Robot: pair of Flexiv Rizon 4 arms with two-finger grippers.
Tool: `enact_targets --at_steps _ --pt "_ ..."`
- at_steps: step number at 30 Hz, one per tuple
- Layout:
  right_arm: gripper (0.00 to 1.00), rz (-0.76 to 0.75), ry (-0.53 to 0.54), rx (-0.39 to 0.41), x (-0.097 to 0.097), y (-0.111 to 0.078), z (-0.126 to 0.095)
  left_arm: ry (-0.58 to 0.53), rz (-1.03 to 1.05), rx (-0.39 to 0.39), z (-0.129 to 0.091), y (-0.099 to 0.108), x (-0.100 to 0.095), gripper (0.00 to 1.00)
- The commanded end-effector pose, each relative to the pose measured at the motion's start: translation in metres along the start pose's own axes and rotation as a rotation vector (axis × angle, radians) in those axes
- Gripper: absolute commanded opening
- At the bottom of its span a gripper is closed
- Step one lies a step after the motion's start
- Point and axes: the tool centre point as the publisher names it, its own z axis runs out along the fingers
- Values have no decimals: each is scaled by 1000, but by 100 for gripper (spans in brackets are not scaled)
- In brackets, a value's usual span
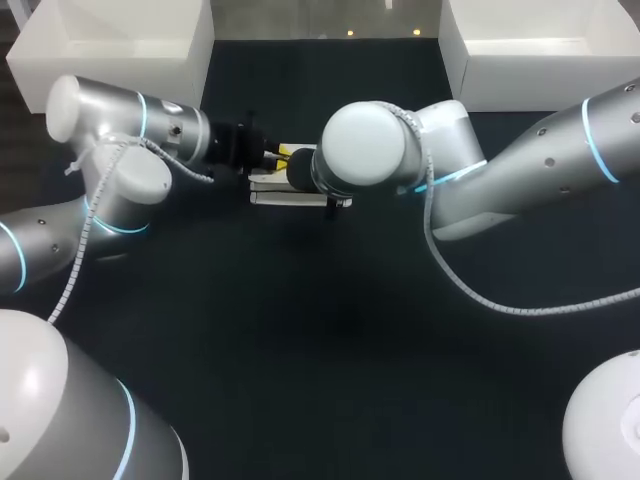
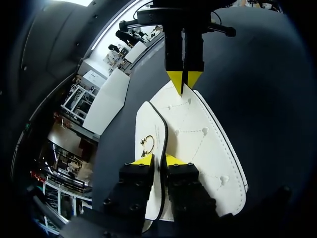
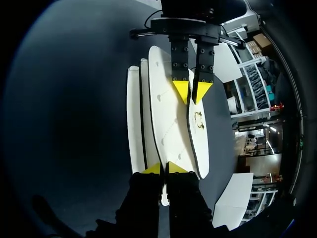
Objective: Pick up the bag, open it, inspect its contents, close it, and place it on the opposite side
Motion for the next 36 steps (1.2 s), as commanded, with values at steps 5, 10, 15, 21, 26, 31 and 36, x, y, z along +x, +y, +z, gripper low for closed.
enact_targets --at_steps 5,10,15,21,26,31,36 --pt "9 9 0 4 1 -2 -2 -36 -24 44 -20 -6 -5 98" --pt "100 28 7 3 -1 -3 -5 -38 -51 69 -32 -12 -11 100" --pt "100 58 30 6 -7 -7 -15 -46 -123 116 -45 -13 -20 100" --pt "100 69 84 16 -26 -10 -35 -8 -201 105 -63 -13 -30 100" --pt "100 72 159 4 -41 -11 -48 85 -280 41 -75 -12 -31 100" --pt "100 76 261 -2 -53 -9 -56 159 -363 -3 -91 -10 -27 100" --pt "100 84 358 1 -64 -8 -61 238 -445 -21 -104 -8 -22 100"
